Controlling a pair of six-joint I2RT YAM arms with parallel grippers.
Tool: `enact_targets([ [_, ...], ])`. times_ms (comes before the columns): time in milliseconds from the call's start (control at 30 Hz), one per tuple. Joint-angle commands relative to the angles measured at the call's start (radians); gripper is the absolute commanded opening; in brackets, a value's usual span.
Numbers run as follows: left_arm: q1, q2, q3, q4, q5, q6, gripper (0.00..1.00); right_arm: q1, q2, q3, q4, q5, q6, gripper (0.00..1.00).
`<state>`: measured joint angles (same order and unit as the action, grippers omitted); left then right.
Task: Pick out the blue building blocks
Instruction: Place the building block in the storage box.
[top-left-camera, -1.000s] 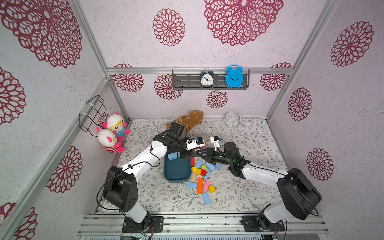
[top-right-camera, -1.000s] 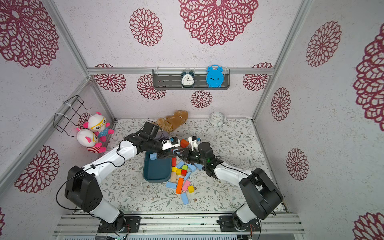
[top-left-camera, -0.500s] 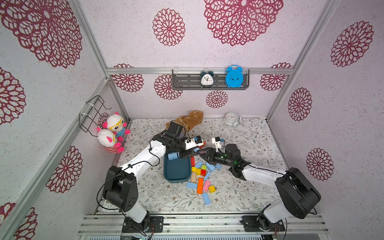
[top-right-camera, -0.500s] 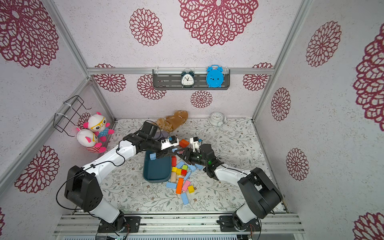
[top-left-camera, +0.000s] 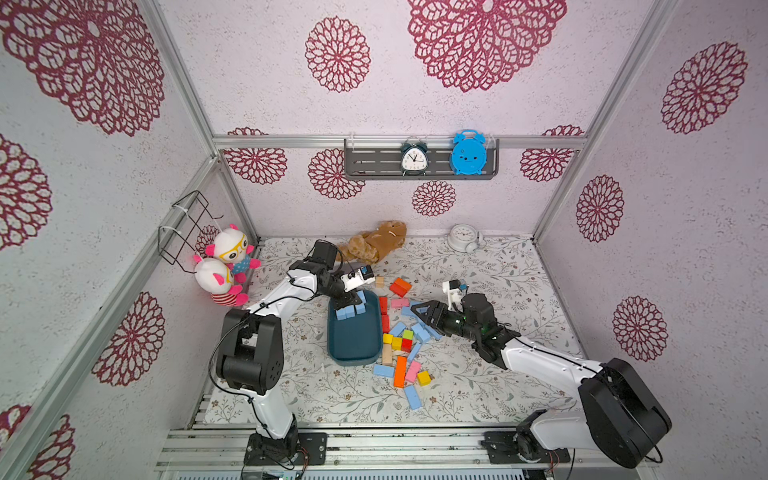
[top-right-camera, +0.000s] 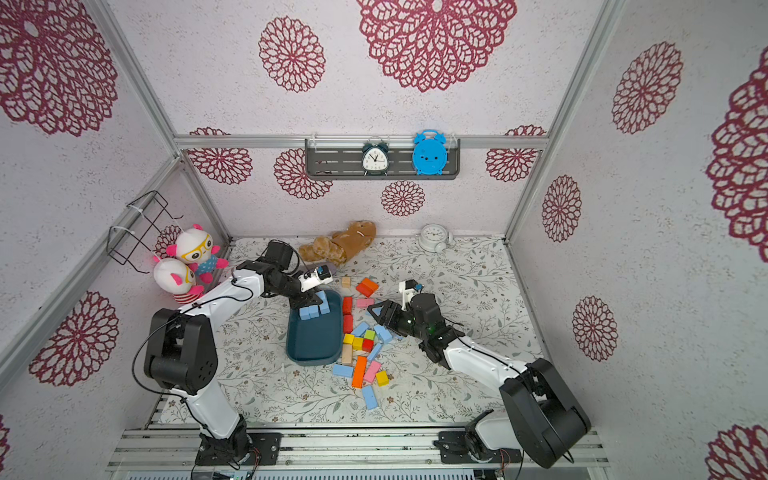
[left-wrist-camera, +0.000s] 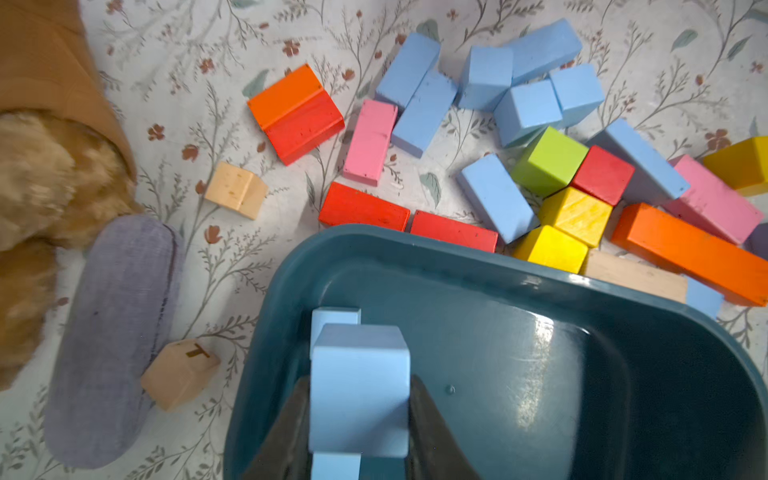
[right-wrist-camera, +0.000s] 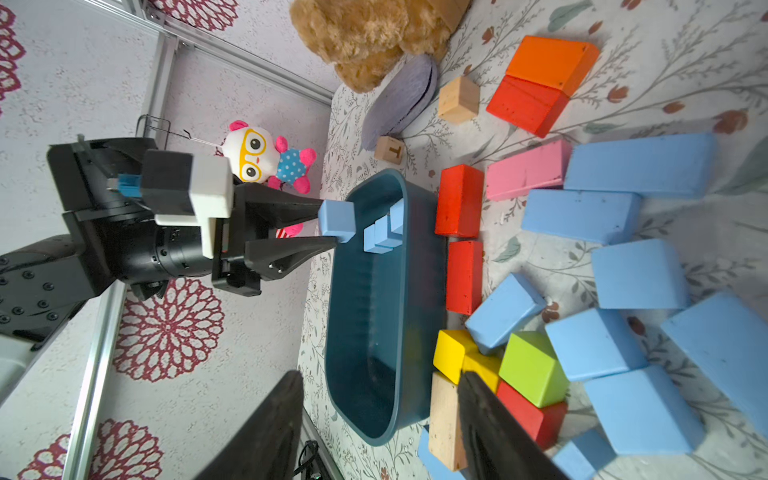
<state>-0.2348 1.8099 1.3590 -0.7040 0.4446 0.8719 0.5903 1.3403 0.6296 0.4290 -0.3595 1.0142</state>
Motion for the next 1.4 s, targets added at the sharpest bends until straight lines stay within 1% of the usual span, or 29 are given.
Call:
enact_targets([
  [0,-0.021,0.031,0.012,0.036,-0.052,0.034,0.23,-0.004,-0.024,0.001,-0.01,0.025,-0.036,0.63],
  [100,-0.034,0.052,0.003,0.075,-0.073,0.038,0.24,-0.004,-0.011,-0.005,0.013,0.017,-0.028,0.63],
  [233,-0.049,0.086,0.02,0.097,-0.086,0.016,0.25,-0.007,0.015,-0.024,0.117,-0.027,0.019,0.63],
  [333,-0.064,0.103,0.032,0.111,-0.104,0.006,0.25,-0.007,0.027,-0.018,0.108,-0.027,0.018,0.63],
  [567,-0.078,0.137,0.044,0.12,-0.101,0.009,0.26,-0.007,0.045,-0.019,0.163,-0.042,0.045,0.62],
  [767,-0.086,0.162,0.063,0.142,-0.093,-0.014,0.28,-0.007,0.074,-0.01,0.18,-0.051,0.058,0.62],
  [800,-0.088,0.184,0.066,0.143,-0.101,-0.016,0.28,-0.007,0.077,-0.011,0.184,-0.052,0.06,0.61],
  [967,-0.088,0.206,0.073,0.129,-0.159,0.003,0.28,-0.007,0.082,-0.007,0.176,-0.049,0.058,0.61],
  [1100,-0.088,0.207,0.074,0.12,-0.175,0.003,0.29,-0.006,0.082,0.007,0.166,-0.029,0.049,0.61],
  [1200,-0.088,0.2,0.07,0.127,-0.188,-0.005,0.33,-0.004,0.089,0.026,0.155,-0.033,0.042,0.61],
  [1233,-0.088,0.2,0.068,0.131,-0.195,-0.008,0.37,-0.003,0.092,0.031,0.15,-0.034,0.038,0.61],
  [1333,-0.088,0.195,0.066,0.144,-0.213,-0.02,0.52,0.0,0.1,0.042,0.142,-0.035,0.033,0.61],
  [1367,-0.088,0.193,0.065,0.147,-0.216,-0.022,0.56,0.0,0.103,0.042,0.142,-0.034,0.033,0.61],
])
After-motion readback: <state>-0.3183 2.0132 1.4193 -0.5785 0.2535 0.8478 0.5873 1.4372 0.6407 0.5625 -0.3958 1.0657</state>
